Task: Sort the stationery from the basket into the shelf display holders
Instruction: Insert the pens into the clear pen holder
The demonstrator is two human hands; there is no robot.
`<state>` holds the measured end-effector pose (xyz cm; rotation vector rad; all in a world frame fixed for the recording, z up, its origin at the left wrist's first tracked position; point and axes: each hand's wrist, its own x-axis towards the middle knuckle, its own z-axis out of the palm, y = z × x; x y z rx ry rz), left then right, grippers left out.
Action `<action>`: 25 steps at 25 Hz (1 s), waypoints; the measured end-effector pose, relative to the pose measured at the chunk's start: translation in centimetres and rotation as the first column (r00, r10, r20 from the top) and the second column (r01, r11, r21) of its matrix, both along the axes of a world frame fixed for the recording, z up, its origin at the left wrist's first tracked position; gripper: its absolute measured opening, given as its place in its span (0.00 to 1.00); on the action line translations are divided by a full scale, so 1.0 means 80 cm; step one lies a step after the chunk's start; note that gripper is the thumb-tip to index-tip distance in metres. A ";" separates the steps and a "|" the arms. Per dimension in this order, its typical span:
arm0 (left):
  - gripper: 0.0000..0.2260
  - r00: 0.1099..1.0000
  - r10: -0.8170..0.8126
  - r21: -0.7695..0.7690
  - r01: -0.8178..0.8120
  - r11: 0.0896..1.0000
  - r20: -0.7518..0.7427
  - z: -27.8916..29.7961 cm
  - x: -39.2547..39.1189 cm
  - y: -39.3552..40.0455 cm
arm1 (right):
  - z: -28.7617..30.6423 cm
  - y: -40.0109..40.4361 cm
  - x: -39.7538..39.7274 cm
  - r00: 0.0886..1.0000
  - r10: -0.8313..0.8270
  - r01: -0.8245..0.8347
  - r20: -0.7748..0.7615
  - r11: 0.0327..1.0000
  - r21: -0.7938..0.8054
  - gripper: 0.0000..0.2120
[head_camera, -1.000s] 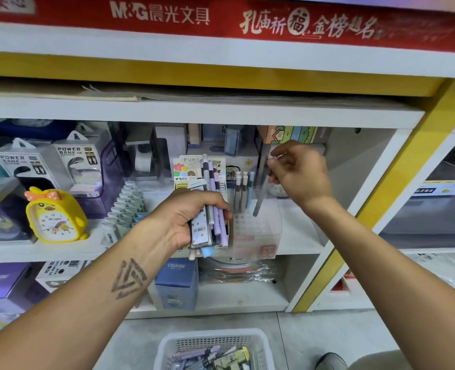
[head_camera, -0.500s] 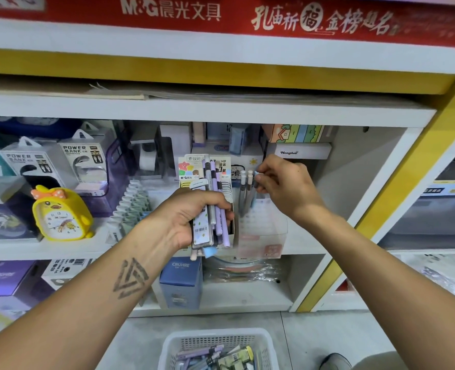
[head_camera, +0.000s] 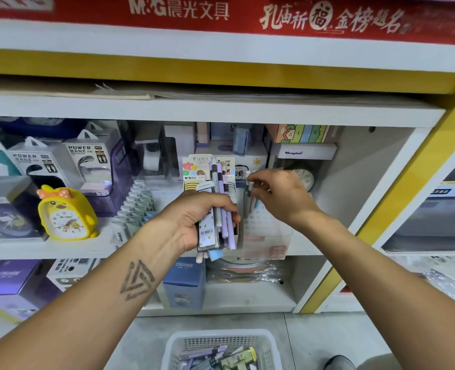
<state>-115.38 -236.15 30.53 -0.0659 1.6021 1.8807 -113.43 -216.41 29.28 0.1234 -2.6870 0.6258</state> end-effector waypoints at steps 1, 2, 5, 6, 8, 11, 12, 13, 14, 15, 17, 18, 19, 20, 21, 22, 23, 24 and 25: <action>0.10 1.000 0.002 0.002 -0.002 1.000 0.000 0.000 0.000 0.001 | -0.002 -0.002 -0.002 1.000 -0.004 0.004 0.000 1.000 -0.013 0.12; 0.10 1.000 0.004 0.007 -0.004 1.000 0.003 0.000 0.000 0.002 | -0.003 -0.004 -0.003 1.000 -0.011 0.010 -0.002 0.999 -0.033 0.14; 0.10 1.000 0.013 0.025 -0.013 1.000 0.002 0.001 0.000 0.002 | -0.007 -0.010 -0.008 0.998 -0.057 0.056 -0.004 0.995 -0.081 0.18; 0.11 1.000 0.014 0.029 -0.014 0.999 0.000 0.000 -0.001 0.001 | -0.008 -0.011 -0.009 0.997 -0.076 0.075 -0.012 0.995 -0.069 0.18; 0.11 1.000 0.010 0.033 -0.010 0.999 -0.001 -0.001 -0.002 -0.002 | -0.005 -0.012 -0.010 0.993 -0.112 0.112 -0.041 0.994 -0.001 0.15; 0.09 1.000 -0.018 0.030 0.018 0.999 0.010 -0.001 -0.002 -0.002 | 0.007 -0.016 -0.008 0.986 -0.151 0.141 -0.071 0.981 -0.132 0.06; 0.08 0.999 -0.035 0.041 0.034 0.999 0.016 0.000 -0.001 -0.002 | 0.012 -0.018 -0.006 0.990 -0.135 0.122 -0.032 0.956 -0.266 0.03; 0.07 0.998 -0.055 0.061 0.054 0.997 0.020 0.000 0.000 -0.001 | 0.017 -0.020 -0.004 0.995 -0.095 0.100 0.033 0.905 -0.414 0.03; 0.07 0.997 -0.078 0.087 0.076 0.993 0.022 0.000 0.001 0.001 | 0.021 -0.022 0.000 0.994 -0.037 0.088 0.102 0.831 -0.550 0.04; 0.07 0.995 -0.100 0.114 0.097 0.989 0.021 0.000 0.003 0.003 | 0.024 -0.023 0.004 0.987 0.028 0.083 0.158 0.753 -0.653 0.05; 0.09 0.991 -0.131 0.148 0.127 0.981 0.020 0.000 0.007 0.008 | 0.028 -0.021 0.014 0.969 0.115 0.096 0.218 0.640 -0.762 0.09; 0.10 0.990 -0.140 0.159 0.135 0.978 0.021 -0.001 0.007 0.010 | 0.030 -0.020 0.017 0.964 0.131 0.108 0.230 0.601 -0.792 0.11; 0.10 0.989 -0.150 0.169 0.144 0.975 0.019 -0.001 0.007 0.012 | 0.031 -0.018 0.019 0.963 0.133 0.120 0.234 0.564 -0.817 0.13; 0.11 0.987 -0.162 0.179 0.156 0.971 0.017 -0.002 0.008 0.014 | 0.032 -0.016 0.020 0.964 0.127 0.135 0.235 0.527 -0.839 0.14; 0.11 0.984 -0.177 0.186 0.171 0.968 0.015 -0.003 0.008 0.015 | 0.033 -0.014 0.021 0.964 0.115 0.154 0.240 0.492 -0.857 0.14; 0.11 0.981 -0.193 0.191 0.187 0.964 0.014 -0.003 0.009 0.016 | 0.034 -0.011 0.021 0.962 0.106 0.177 0.251 0.457 -0.872 0.14; 0.11 0.978 -0.210 0.191 0.204 0.960 0.012 -0.003 0.010 0.018 | 0.034 -0.008 0.021 0.958 0.109 0.197 0.264 0.418 -0.887 0.13; 0.10 0.974 -0.225 0.189 0.219 0.957 0.013 -0.002 0.012 0.019 | 0.035 -0.006 0.021 0.954 0.126 0.210 0.273 0.369 -0.905 0.11; 0.11 0.971 -0.240 0.184 0.233 0.955 0.019 -0.002 0.013 0.020 | 0.035 -0.004 0.020 0.951 0.148 0.216 0.272 0.314 -0.925 0.10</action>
